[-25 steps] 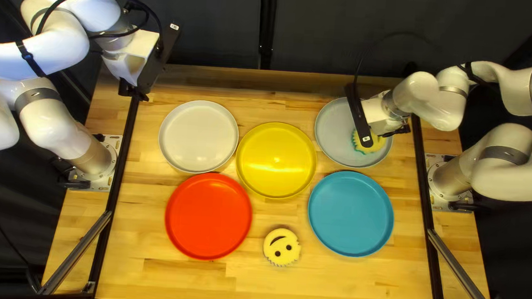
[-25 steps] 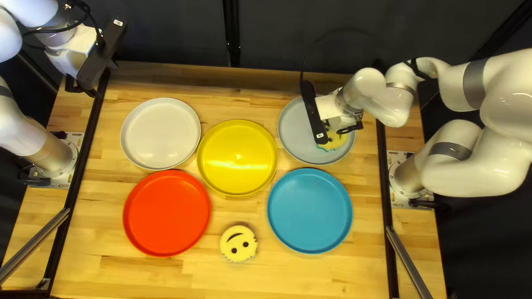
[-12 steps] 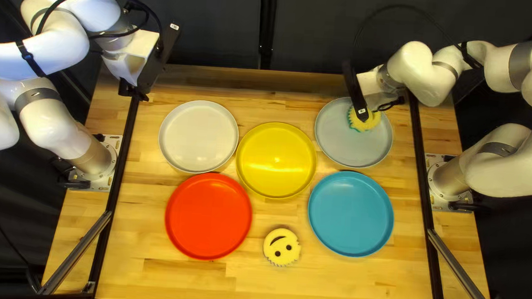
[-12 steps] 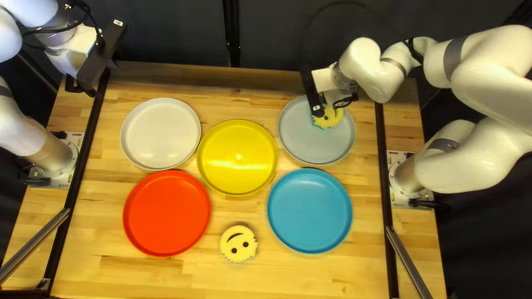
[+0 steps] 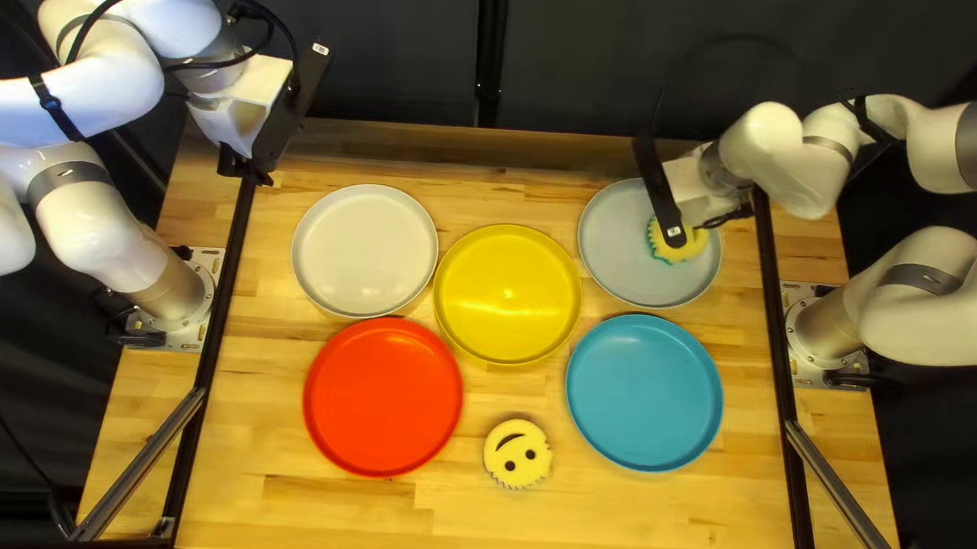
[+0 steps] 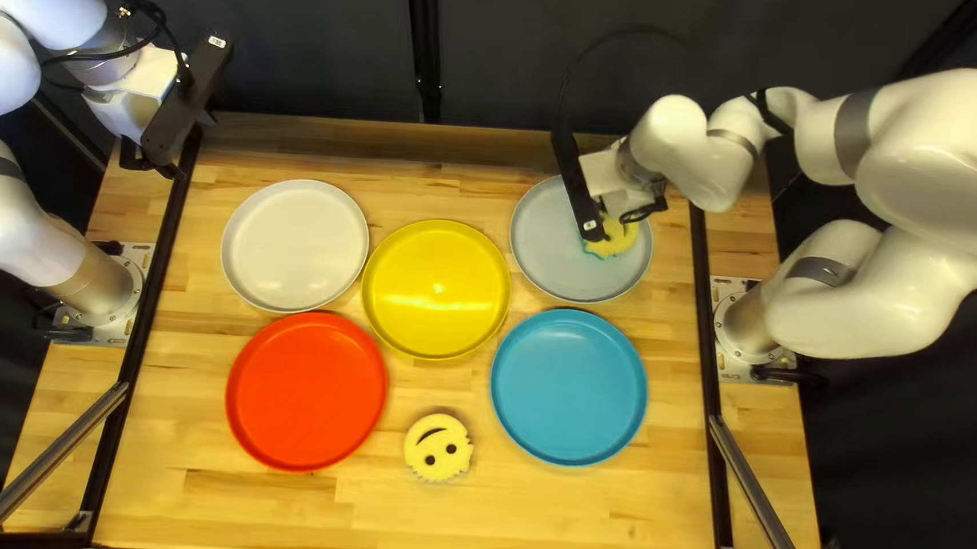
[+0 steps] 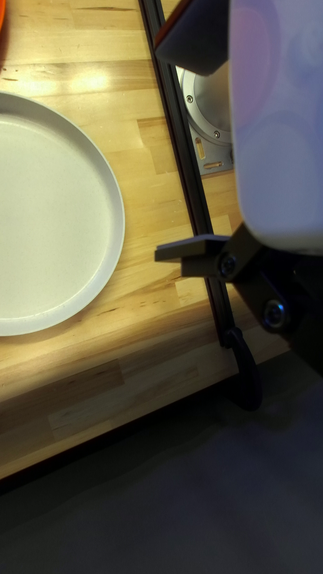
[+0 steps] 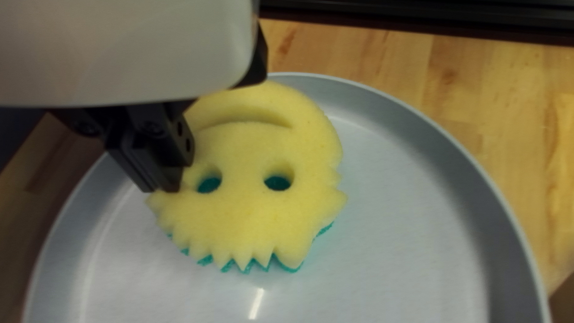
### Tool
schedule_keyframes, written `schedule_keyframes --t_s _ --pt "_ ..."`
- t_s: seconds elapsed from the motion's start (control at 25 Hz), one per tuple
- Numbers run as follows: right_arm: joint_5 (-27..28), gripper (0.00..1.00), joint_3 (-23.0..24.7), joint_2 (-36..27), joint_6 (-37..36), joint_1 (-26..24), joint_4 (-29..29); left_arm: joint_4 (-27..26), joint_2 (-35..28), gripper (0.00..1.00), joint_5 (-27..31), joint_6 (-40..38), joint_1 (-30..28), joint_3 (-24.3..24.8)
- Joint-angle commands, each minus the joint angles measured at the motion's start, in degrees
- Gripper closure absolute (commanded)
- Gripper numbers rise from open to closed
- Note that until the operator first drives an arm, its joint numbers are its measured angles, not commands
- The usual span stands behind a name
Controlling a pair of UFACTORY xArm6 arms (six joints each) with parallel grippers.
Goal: Pick up sponge and scrub the plate
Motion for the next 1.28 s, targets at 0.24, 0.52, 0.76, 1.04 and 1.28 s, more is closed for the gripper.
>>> schedule_keyframes --t_s 0.24,0.52,0.76,1.04,1.28 --pt "-2.84 1.0 -6.12 9.39 -6.03 -6.24 1.25 0.0 0.0 0.0 0.0 0.0 0.0 0.0" --pt "-2.74 1.0 -15.08 18.36 -9.79 -8.29 4.07 0.0 0.0 0.0 0.0 0.0 0.0 0.0" --pt "-2.93 1.0 -15.64 19.09 -9.57 -7.33 4.64 0.0 0.0 0.0 0.0 0.0 0.0 0.0" --pt "-1.76 1.0 -7.06 9.32 -1.47 -1.69 1.02 0.0 0.0 0.0 0.0 0.0 0.0 0.0" --pt "0.9 1.0 -3.03 3.09 8.49 6.22 -2.67 0.0 0.0 0.0 0.0 0.0 0.0 0.0"
